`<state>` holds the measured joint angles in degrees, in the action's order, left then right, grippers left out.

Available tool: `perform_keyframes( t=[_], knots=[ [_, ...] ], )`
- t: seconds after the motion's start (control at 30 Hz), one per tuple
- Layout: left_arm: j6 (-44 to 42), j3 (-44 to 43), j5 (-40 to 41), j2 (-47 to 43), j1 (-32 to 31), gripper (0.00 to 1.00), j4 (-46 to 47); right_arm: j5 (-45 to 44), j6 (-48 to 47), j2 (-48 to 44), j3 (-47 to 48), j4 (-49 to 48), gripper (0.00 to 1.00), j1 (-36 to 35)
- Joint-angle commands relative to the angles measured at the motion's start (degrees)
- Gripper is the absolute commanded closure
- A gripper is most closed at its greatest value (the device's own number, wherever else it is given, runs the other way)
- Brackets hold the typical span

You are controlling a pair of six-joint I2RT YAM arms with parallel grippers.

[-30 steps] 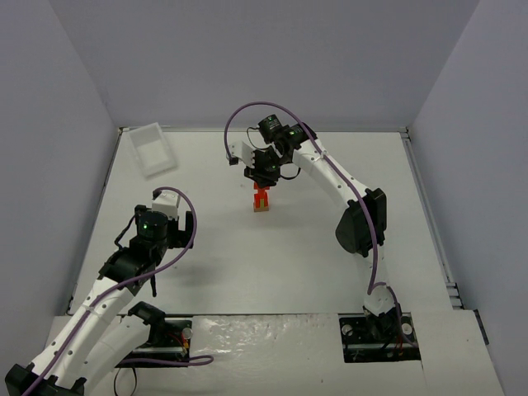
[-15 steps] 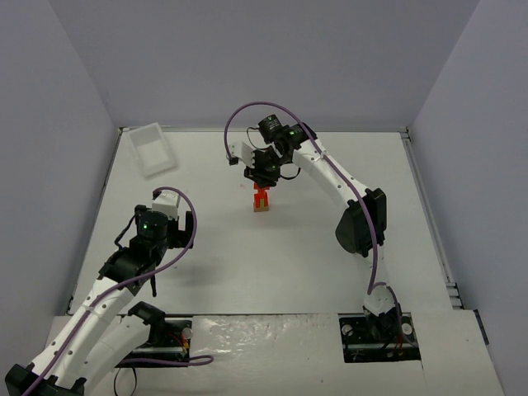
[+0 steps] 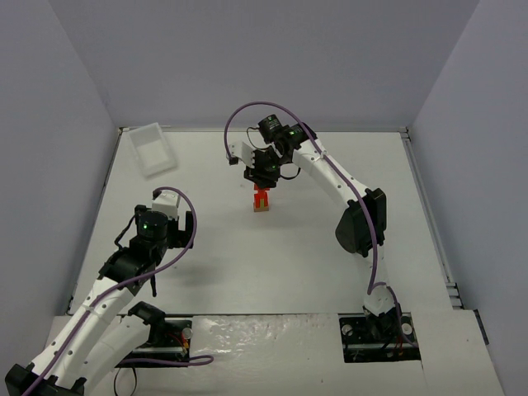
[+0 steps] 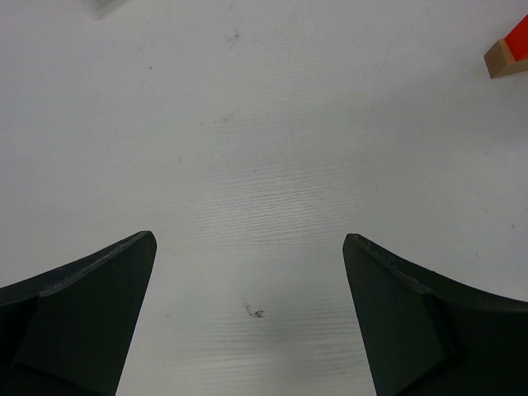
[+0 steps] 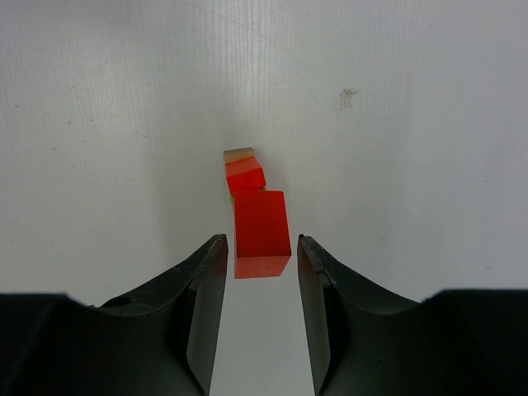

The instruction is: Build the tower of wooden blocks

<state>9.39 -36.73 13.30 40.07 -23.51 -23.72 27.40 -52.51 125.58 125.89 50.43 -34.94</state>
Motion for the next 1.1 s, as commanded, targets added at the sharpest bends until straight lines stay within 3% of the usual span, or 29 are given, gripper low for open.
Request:
perform_keyframes(
  t=[0.0,0.4,0.67,0.8,0.9,1.07],
  knots=[
    [-0.3,-0.6,-0.2,0.1,0.3,0.04,3.2,-0.3,0.5,-0.5,2.9,0.4,0.63,-0.4],
    [-0.3,-0.7,-0.3,-0.2,0.3,0.04,3.3,-0.6,2.4,-3.3,9.4,-0.2,0.56,-0.1],
    [-0.7,-0.7,2.0,-3.6,0.3,0.04,2.6,-13.7,18.6,-9.4,8.6,-8.7,0.5,3.6],
    [-1.6,-1.2,4.8,-5.8,0.3,0.04,1.2,-20.6,27.7,-17.6,2.3,-13.1,0.47,8.1],
    [-1.9,-2.9,6.6,-7.8,0.3,0.04,-0.8,-25.5,33.6,-27.8,-14.4,-21.9,0.46,11.6],
    [-1.4,-6.3,7.1,-8.5,0.3,0.04,-3.4,-26.8,42.2,-42.6,-29.3,-27.3,0.44,19.8]
  ],
)
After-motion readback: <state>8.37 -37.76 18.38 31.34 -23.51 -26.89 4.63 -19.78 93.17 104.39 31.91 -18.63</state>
